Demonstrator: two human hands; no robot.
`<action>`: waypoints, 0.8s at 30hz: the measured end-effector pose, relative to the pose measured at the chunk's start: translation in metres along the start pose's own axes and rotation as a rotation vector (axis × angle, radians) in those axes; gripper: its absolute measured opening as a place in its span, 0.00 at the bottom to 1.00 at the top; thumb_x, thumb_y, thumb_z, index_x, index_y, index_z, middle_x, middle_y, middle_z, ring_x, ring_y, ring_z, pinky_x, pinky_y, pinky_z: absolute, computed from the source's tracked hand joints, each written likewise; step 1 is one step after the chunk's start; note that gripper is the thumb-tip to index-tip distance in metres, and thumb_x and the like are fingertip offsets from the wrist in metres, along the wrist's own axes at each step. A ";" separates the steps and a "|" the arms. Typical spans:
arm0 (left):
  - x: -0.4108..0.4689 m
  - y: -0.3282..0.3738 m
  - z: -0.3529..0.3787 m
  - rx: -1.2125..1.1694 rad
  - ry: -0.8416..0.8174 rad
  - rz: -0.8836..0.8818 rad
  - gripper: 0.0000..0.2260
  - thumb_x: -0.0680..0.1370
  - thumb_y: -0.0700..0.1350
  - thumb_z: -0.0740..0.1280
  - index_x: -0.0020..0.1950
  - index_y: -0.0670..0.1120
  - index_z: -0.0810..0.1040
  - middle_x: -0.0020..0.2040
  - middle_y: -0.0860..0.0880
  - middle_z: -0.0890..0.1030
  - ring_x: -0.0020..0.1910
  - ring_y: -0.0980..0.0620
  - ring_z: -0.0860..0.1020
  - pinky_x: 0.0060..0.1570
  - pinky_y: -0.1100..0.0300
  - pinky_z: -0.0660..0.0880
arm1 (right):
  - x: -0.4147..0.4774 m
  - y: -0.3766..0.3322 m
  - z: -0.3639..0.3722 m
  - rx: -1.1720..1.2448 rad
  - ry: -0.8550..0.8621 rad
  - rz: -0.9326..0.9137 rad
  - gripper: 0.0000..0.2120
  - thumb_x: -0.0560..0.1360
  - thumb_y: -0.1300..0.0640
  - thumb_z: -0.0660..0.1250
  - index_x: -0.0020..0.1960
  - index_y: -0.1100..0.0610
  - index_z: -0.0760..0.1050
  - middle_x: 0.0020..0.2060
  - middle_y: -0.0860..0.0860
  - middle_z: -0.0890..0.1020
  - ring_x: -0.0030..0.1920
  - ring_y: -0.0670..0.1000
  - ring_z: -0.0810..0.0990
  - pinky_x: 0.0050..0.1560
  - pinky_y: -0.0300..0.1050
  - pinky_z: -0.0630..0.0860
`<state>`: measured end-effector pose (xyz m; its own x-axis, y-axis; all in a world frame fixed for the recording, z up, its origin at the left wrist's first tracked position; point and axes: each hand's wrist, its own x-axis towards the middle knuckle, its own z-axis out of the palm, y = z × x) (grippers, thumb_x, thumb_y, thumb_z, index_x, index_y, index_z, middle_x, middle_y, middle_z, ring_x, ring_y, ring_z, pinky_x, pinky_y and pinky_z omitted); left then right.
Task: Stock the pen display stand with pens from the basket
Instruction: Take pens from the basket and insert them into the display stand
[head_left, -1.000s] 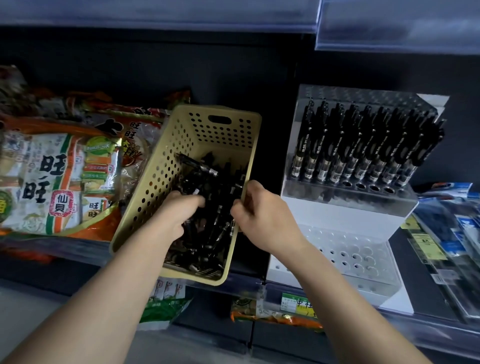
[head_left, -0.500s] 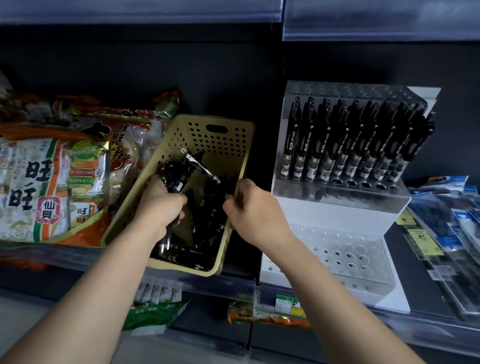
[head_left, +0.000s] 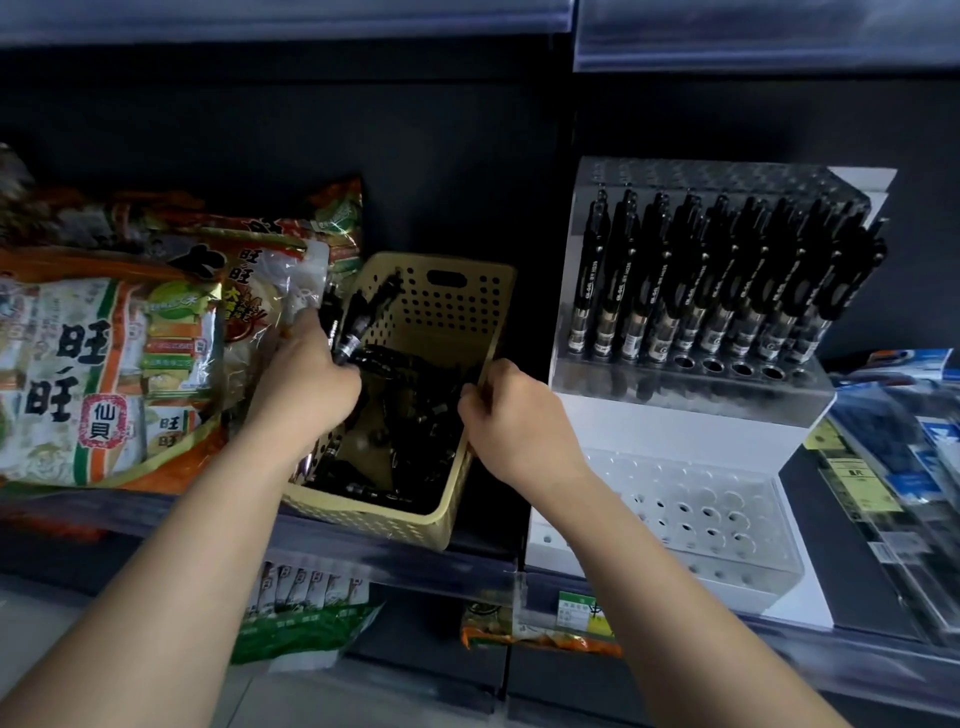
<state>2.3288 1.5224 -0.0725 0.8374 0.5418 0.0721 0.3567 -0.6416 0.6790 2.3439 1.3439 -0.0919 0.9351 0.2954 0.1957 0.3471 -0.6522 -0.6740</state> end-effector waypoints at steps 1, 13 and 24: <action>0.002 -0.002 -0.001 -0.070 0.008 -0.004 0.30 0.77 0.40 0.64 0.74 0.54 0.55 0.70 0.41 0.68 0.60 0.37 0.74 0.57 0.41 0.74 | 0.000 0.000 0.001 -0.003 -0.004 0.004 0.12 0.79 0.52 0.58 0.43 0.59 0.65 0.36 0.55 0.73 0.42 0.61 0.76 0.37 0.44 0.62; -0.026 0.040 -0.024 -1.173 -0.061 0.006 0.09 0.77 0.34 0.64 0.52 0.47 0.74 0.44 0.48 0.80 0.32 0.54 0.77 0.32 0.60 0.75 | -0.016 -0.011 -0.005 -0.183 0.187 -0.155 0.14 0.80 0.46 0.57 0.49 0.56 0.73 0.36 0.52 0.80 0.38 0.56 0.79 0.34 0.46 0.72; -0.078 0.067 0.011 -1.653 -0.382 0.023 0.09 0.72 0.38 0.64 0.50 0.44 0.77 0.40 0.49 0.81 0.40 0.52 0.80 0.48 0.52 0.79 | -0.040 -0.055 -0.032 1.612 -0.106 0.349 0.25 0.79 0.40 0.51 0.51 0.57 0.78 0.43 0.48 0.84 0.49 0.46 0.82 0.55 0.42 0.75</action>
<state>2.2921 1.4310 -0.0411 0.9686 0.2308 0.0925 -0.2309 0.6973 0.6785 2.2892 1.3459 -0.0400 0.9150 0.3866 -0.1153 -0.3554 0.6372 -0.6839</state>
